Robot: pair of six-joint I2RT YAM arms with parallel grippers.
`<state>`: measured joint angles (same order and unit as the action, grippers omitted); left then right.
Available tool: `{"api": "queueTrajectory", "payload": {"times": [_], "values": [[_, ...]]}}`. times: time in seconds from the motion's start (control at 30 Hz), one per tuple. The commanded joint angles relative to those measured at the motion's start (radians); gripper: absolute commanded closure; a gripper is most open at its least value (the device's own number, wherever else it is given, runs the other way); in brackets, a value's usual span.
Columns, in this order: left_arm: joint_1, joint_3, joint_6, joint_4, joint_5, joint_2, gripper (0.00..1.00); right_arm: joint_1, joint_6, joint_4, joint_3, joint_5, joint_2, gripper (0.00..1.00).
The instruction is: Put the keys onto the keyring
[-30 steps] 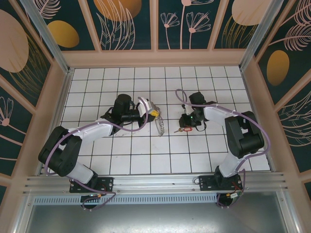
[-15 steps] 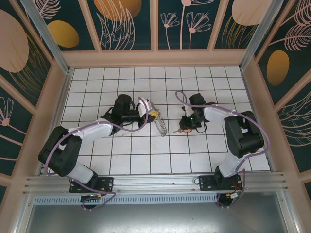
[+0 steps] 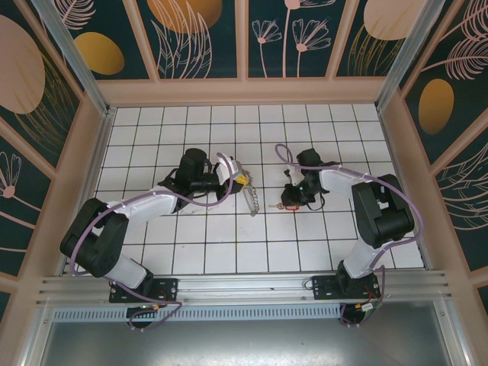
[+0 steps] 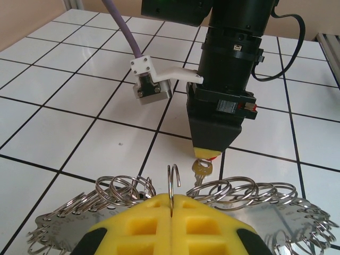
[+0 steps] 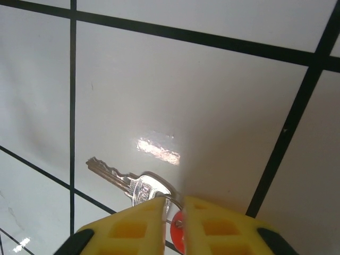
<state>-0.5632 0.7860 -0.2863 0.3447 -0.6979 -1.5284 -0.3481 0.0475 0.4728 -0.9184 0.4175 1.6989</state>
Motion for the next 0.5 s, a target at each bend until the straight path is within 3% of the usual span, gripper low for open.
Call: {"api": "queueTrajectory", "payload": {"times": [0.0, 0.47], "values": [[-0.004, 0.028, -0.016, 0.013, -0.021, 0.023, 1.0, -0.015, -0.02, 0.035, 0.005, 0.006, -0.02, 0.78], [-0.004, 0.025, -0.017, 0.006, -0.02, 0.023, 1.0, -0.081, -0.035, 0.077, -0.033, -0.139, 0.024, 0.72]]}}
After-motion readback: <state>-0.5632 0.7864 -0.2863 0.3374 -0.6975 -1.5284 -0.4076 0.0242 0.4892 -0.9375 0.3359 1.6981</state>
